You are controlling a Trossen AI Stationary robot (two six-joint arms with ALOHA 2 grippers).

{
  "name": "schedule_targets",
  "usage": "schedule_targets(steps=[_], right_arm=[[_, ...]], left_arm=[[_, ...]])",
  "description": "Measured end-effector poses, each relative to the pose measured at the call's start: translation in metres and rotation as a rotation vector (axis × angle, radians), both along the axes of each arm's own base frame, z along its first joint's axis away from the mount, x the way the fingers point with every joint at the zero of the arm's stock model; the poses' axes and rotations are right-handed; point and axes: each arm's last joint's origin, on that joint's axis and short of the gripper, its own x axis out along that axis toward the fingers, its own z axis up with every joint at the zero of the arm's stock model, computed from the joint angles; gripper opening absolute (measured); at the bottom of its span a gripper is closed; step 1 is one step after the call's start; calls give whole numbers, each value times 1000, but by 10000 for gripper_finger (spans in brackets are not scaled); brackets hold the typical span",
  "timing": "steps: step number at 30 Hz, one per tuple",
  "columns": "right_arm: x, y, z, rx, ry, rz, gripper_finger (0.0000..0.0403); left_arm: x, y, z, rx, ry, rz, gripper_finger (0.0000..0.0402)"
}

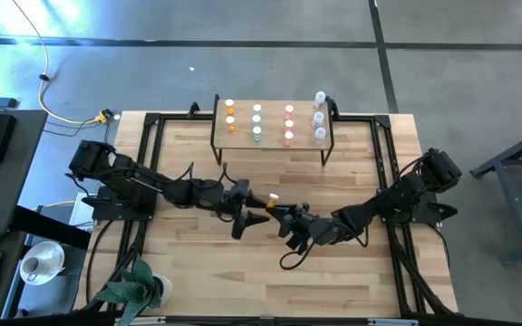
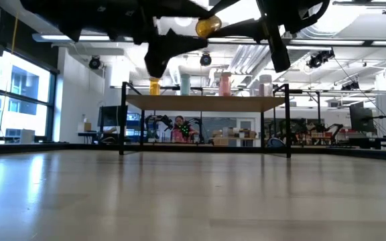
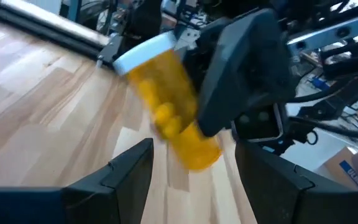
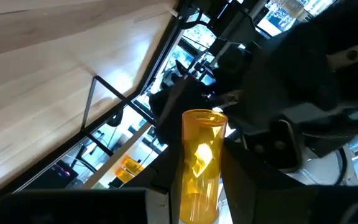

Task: Pick and place medicine bottles onto shelf by color
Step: Put the orange pill bottle on the shelf

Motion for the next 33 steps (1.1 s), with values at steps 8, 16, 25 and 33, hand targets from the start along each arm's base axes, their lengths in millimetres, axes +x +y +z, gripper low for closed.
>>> schedule_targets(steps=[8,16,25,33], right_arm=[[0,0,0,-2,2,-3,76],[0,-1,0,0,2,-1,76],[1,0,4,20,-40,0,76],[1,0,3,17,-29,16,76]], left_arm=[[4,0,5,3,-15,4,218],[4,0,5,3,-16,7,217],[4,0,5,3,-16,7,169],[4,0,4,2,-11,5,118]])
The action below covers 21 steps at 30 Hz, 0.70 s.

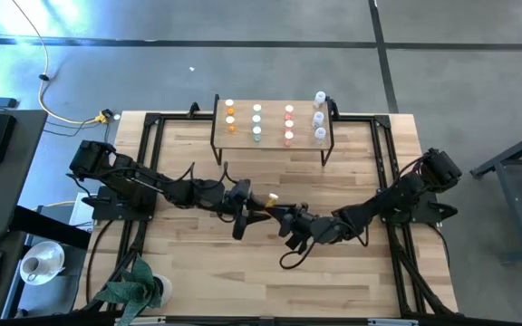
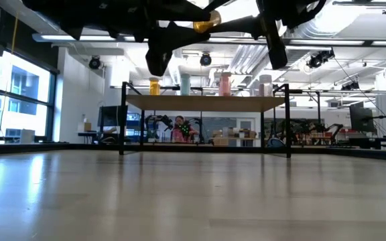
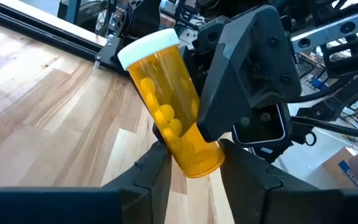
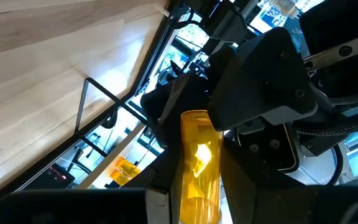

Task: Pick and place medicine bottles onto shelf by color
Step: Put the orange pill bottle on the shelf

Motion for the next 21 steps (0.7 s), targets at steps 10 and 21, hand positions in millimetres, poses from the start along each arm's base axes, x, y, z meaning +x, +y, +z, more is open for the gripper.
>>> schedule_targets(steps=[10,21], right_arm=[[0,0,0,-1,8,7,76],[0,0,-1,2,7,0,76]], left_arm=[[0,0,0,4,1,-3,101],[0,0,0,26,2,-10,93]])
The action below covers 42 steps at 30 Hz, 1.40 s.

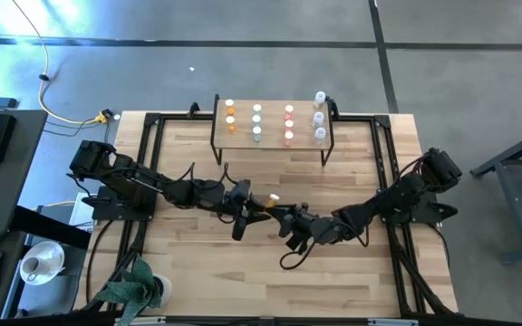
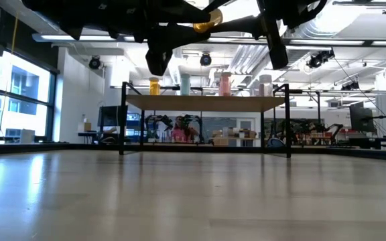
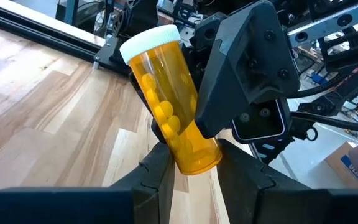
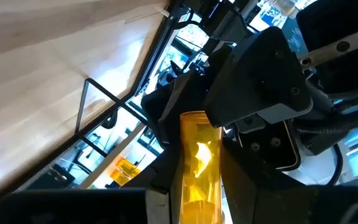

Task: Pick and place medicine bottles onto shelf by color
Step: Put the orange pill bottle on the shelf

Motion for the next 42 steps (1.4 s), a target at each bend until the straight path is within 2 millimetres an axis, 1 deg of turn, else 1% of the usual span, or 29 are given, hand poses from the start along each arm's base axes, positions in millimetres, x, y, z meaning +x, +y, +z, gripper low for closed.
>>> schedule_targets(steps=[8,12,19,24,30,37,42], right_arm=[[0,0,0,135,-60,-25,76],[0,0,1,138,-63,-22,76],[0,0,1,135,-64,-24,76],[0,0,0,106,-50,-35,76],[-1,-1,0,-19,-7,-79,76],[-4,1,-3,-49,21,-112,76],[-9,10,-7,-68,65,-58,76]], left_arm=[[0,0,0,2,1,-4,90],[0,0,0,6,2,-4,83],[0,0,-1,9,6,-5,54],[-1,2,-2,11,31,-5,50],[-2,13,0,-14,34,-71,53],[-12,34,6,-10,99,-55,51],[-17,41,12,-32,99,-51,51]])
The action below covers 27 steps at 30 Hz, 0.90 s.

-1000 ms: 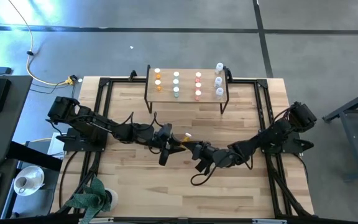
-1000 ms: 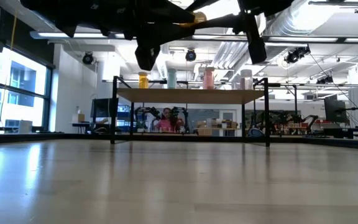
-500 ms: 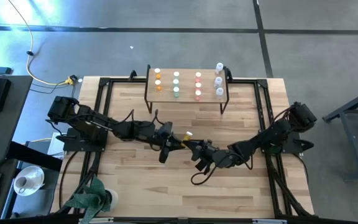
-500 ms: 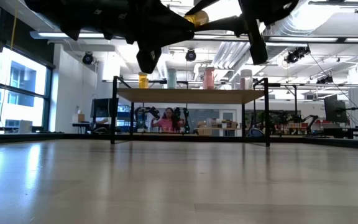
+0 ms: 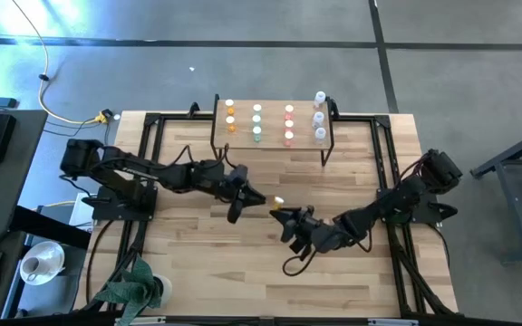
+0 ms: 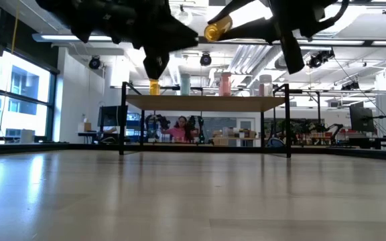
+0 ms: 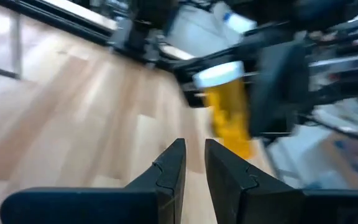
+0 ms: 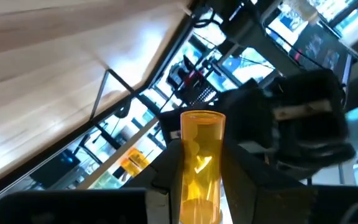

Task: Pick and place medicine bottles onto shelf by color
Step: Put the orange pill bottle on the shelf

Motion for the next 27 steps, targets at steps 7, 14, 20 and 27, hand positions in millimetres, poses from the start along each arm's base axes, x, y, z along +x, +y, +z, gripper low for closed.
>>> schedule_targets(steps=[7,14,20,27], right_arm=[[-1,4,-1,-3,22,49,76],[5,-2,-6,9,35,77,76],[8,-3,-8,-49,32,52,76],[9,0,-5,-31,6,91,76]], left_arm=[[0,-6,5,-118,-33,-141,51],[1,-9,7,-50,-65,-89,80],[1,-4,8,-53,-81,-65,127],[1,-2,8,-49,-80,-41,167]])
